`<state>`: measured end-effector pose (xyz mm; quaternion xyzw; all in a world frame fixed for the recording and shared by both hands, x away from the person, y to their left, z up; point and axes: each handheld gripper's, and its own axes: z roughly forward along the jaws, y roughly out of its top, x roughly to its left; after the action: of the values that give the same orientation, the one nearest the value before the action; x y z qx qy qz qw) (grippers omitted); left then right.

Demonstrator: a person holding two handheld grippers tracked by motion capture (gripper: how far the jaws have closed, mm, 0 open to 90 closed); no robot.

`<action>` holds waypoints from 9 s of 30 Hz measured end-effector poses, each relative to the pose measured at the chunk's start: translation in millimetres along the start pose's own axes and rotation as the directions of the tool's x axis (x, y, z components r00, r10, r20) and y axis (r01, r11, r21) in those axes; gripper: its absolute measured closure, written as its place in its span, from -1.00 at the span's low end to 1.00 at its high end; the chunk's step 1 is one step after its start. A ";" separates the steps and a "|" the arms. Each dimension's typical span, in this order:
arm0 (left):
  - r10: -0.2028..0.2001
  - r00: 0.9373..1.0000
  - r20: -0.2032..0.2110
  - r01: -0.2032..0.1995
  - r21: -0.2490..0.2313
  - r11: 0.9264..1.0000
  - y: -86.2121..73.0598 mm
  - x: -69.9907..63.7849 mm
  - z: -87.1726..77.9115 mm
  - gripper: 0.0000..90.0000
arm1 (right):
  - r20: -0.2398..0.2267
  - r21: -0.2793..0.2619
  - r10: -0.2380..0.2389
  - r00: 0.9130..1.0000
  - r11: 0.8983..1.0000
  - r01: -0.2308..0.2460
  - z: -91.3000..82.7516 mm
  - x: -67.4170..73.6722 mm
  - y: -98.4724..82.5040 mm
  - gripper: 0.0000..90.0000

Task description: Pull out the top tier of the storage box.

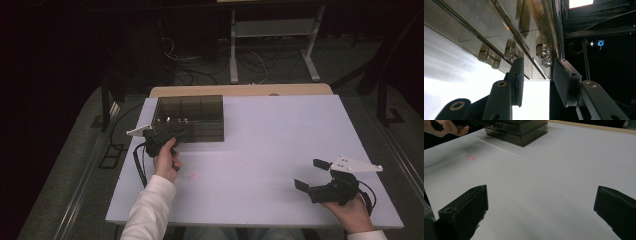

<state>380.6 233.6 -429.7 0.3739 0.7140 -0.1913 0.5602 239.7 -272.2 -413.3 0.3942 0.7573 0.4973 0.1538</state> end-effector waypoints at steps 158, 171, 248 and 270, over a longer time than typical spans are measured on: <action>0.363 0.932 -0.001 -0.361 0.106 0.927 -24.7 -19.5 -26.2 0.05 | 0.006 0.052 -0.017 1.000 0.998 0.017 4.9 -3.1 -0.9 -1.00; 0.532 0.845 -0.055 -0.517 0.172 0.839 -27.9 -43.7 -31.1 -0.09 | 0.007 0.053 -0.019 1.000 0.998 0.019 4.8 -3.2 -1.0 -1.00; 0.951 0.285 0.120 -0.879 0.427 0.210 38.8 -138.4 -27.1 -0.67 | 0.006 0.057 -0.022 1.000 0.998 0.022 6.0 -3.9 -1.5 -1.00; 0.954 0.117 0.278 -0.898 0.439 -0.018 44.1 -149.3 -1.5 -0.99 | 0.001 0.052 -0.018 1.000 0.998 0.018 5.1 -8.1 -1.8 -1.00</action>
<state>426.5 215.5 -282.1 0.8925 0.2300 0.0680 0.3819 247.2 -275.4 -418.5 0.3917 0.7735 0.4757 0.1484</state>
